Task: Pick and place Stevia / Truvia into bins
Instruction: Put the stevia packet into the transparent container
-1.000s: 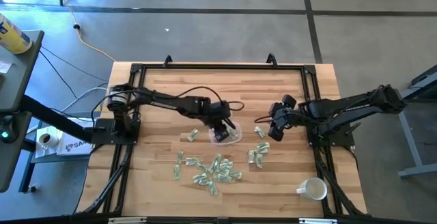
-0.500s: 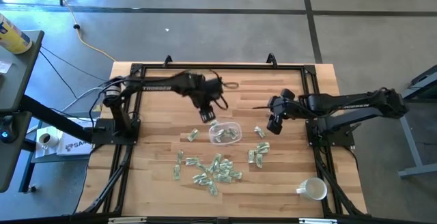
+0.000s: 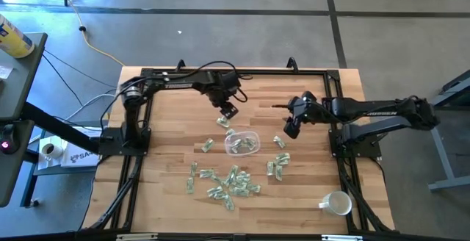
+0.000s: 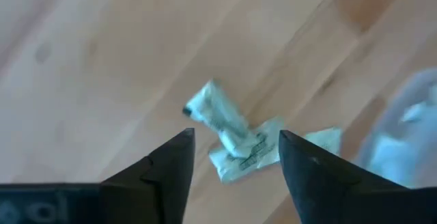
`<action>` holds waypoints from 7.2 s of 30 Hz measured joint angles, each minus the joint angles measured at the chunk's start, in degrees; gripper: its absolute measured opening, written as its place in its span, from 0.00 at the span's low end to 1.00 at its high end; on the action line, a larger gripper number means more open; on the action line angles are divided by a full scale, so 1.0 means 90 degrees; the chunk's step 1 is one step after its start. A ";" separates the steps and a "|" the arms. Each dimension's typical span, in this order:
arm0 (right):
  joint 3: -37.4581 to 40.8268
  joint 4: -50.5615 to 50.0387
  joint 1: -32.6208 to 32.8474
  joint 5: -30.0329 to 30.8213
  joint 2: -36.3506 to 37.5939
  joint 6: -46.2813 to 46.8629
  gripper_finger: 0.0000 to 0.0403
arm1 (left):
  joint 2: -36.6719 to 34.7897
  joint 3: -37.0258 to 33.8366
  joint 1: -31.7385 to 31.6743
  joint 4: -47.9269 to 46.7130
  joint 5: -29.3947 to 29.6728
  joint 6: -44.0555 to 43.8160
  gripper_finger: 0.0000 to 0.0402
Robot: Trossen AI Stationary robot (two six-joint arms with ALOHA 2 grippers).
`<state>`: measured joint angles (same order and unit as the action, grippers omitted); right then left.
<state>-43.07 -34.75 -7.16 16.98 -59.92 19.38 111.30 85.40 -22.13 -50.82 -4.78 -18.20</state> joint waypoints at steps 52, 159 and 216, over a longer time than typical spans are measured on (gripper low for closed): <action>0.0000 0.0695 -0.0908 -0.0384 -0.0556 0.0527 0.52 | 0.0269 -0.0024 0.0012 0.0445 0.0977 0.0337 0.05; 0.1024 0.1294 0.1352 -0.0977 -0.1597 0.0958 0.54 | -0.0159 0.0109 0.1093 0.0241 0.0496 -0.0204 0.45; -0.1106 0.2202 0.0129 -0.3228 -0.3069 -0.0974 0.01 | -0.1852 -0.1550 -0.0238 -0.0234 0.0541 -0.0488 0.45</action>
<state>-53.02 -14.93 -6.00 -12.08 -87.54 10.61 94.63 71.45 -24.27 -52.92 0.09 -22.59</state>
